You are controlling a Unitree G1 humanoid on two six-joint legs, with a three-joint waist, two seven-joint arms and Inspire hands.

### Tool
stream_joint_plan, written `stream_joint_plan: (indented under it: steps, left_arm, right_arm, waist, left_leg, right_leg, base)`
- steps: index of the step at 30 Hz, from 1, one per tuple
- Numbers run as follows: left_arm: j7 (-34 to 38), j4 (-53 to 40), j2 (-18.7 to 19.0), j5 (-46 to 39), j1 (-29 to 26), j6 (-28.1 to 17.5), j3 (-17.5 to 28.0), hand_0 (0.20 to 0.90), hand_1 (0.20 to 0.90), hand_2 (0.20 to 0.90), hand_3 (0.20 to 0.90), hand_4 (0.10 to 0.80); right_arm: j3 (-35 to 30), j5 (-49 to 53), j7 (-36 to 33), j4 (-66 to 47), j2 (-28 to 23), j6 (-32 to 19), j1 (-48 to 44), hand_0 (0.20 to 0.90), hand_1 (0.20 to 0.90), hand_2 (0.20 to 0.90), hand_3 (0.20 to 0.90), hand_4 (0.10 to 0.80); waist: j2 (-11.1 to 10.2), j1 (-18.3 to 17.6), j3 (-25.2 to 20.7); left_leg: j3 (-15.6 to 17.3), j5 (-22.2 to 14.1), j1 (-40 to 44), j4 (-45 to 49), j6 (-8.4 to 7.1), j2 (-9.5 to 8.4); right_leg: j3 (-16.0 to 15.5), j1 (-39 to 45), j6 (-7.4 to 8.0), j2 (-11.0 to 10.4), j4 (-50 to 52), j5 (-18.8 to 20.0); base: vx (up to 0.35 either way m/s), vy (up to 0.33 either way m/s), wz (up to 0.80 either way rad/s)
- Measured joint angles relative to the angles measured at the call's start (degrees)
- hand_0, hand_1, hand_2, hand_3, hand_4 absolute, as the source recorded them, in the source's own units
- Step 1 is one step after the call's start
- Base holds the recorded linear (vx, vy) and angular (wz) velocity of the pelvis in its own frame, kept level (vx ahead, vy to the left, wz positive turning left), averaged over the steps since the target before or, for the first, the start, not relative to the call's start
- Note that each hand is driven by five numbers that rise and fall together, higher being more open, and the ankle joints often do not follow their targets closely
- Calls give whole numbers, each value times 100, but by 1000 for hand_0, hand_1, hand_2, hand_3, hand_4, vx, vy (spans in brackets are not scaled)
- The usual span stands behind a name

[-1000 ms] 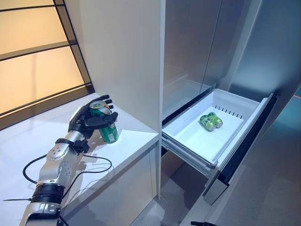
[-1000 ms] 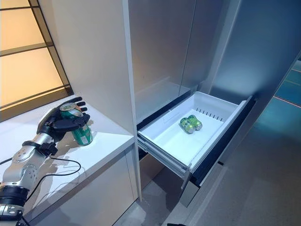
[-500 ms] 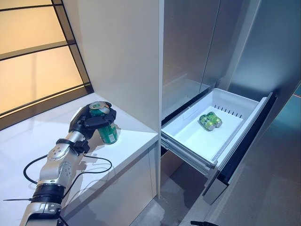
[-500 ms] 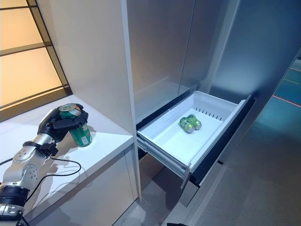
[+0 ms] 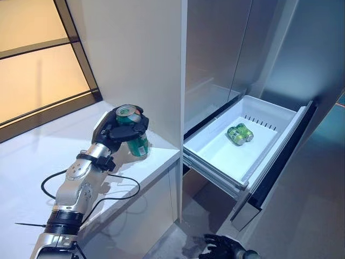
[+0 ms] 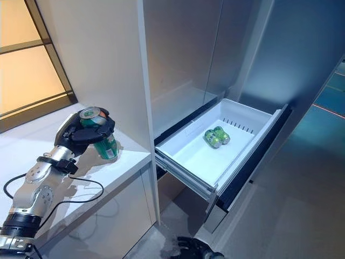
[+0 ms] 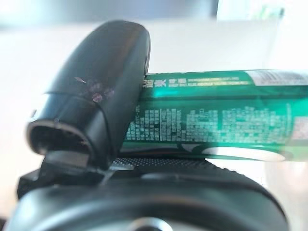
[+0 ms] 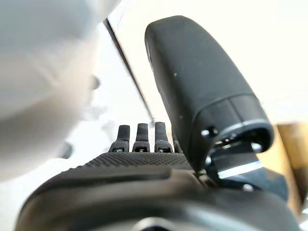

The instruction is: Put drinks into fridge and close the fridge

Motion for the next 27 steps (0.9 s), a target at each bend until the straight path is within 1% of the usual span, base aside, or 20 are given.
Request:
stream_joint_plan:
  steps: [2, 5, 7, 10, 12, 13, 15, 18, 20, 23, 25, 27]
  left_arm:
    - [-3, -147, 0, -10, 0, -77, -177, 300, 300, 300, 200, 100]
    - [-19, -229, -3, -11, 0, -100, -302, 300, 300, 300, 200, 100]
    - [-10, -233, -4, -12, 0, -141, -390, 300, 300, 300, 200, 100]
    - [-12, -233, -4, -12, 0, -195, -443, 300, 300, 300, 200, 100]
    - [-15, -233, -3, -21, 3, -331, -443, 300, 300, 300, 200, 100]
    - [-18, -234, -2, -47, 3, -376, -443, 300, 300, 300, 200, 100]
    - [-32, -233, 0, -61, 7, -410, -443, 300, 300, 300, 200, 100]
    - [-184, -233, 3, -114, 7, -465, -472, 300, 300, 300, 200, 100]
    - [-343, -240, 44, -254, 7, -482, -520, 300, 300, 300, 200, 100]
    - [-467, -334, 98, -332, 7, -482, -594, 300, 300, 300, 200, 100]
    - [-491, -558, 223, -365, 4, -487, -596, 300, 300, 300, 200, 100]
    - [-556, -810, 430, -471, 4, -487, -594, 300, 300, 300, 200, 100]
  right_arm:
    - [117, 4, 88, -707, 17, 170, 8, 900, 900, 900, 900, 800]
    - [157, 88, 270, -1257, 10, 364, -20, 900, 900, 900, 900, 800]
    - [148, 223, 416, -1410, -32, 524, -31, 900, 900, 900, 900, 800]
    - [140, 352, 766, -1710, -290, 834, -22, 900, 900, 900, 900, 800]
    - [116, 456, 1095, -2333, -674, 1194, -18, 900, 900, 900, 900, 800]
    - [64, 616, 1268, -2755, -926, 1295, -18, 900, 900, 900, 900, 800]
    - [-233, 1067, 1448, -3441, -1136, 1483, -67, 900, 900, 900, 900, 800]
    - [-617, 1770, 1463, -4023, -1207, 1648, -438, 900, 900, 900, 900, 800]
    - [-752, 2220, 1439, -4391, -1262, 1750, -809, 900, 900, 900, 900, 800]
    - [-935, 2709, 1365, -4875, -1309, 1756, -1072, 900, 900, 900, 900, 800]
    - [-1006, 2868, 1228, -5201, -1426, 1781, -1205, 900, 900, 900, 900, 800]
    - [-1071, 2957, 1113, -5250, -1492, 1781, -1205, 900, 900, 900, 900, 800]
  waist:
    - [31, -56, 20]
    - [48, -116, 30]
    - [44, -139, 32]
    - [34, -161, 48]
    - [16, -173, 85]
    - [4, -171, 121]
    - [-58, -238, 160]
    - [-94, -281, 186]
    - [-90, -275, 189]
    - [-101, -272, 195]
    - [-133, -264, 216]
    - [-164, -257, 235]
  left_leg:
    - [37, 0, 7, 10, 0, -6]
    - [79, -2, 11, -6, -1, -11]
    - [109, -5, 9, -7, -5, -8]
    - [141, -7, -11, -8, -4, -8]
    - [202, -5, -57, -5, -3, -7]
    - [237, -5, -60, -3, -3, -6]
    - [255, -3, -58, 2, -4, -3]
    - [335, -3, -49, 0, -5, 0]
    - [416, -5, -49, -4, -4, -1]
    - [432, -6, -55, -6, -5, 2]
    - [435, -8, -62, -6, -3, 4]
    - [440, -13, -65, -6, 3, 0]
  right_leg:
    - [38, -6, 9, 9, 0, 9]
    - [77, -16, 11, 27, 1, 21]
    - [103, -30, 9, 31, 2, 27]
    - [140, -66, 11, 29, 2, 38]
    - [207, -138, 14, 31, 2, 69]
    - [236, -156, 14, 30, 3, 81]
    - [248, -160, 9, 35, 3, 88]
    - [327, -190, 10, 58, 3, 119]
    - [398, -219, 13, 60, 2, 137]
    - [413, -233, 12, 63, 2, 141]
    - [417, -241, 11, 67, 2, 141]
    - [425, -245, 12, 64, 3, 140]
  base:
    - [-52, -15, -7]
    - [-39, -12, -7]
    - [-40, -15, -8]
    - [-38, -15, -6]
    - [-42, -14, -14]
    - [-28, -7, -13]
    - [-24, -4, -7]
    - [-7, -1, -13]
    - [-6, -2, -15]
    - [1, -2, -4]
    - [0, 0, 0]
    - [0, 0, 0]
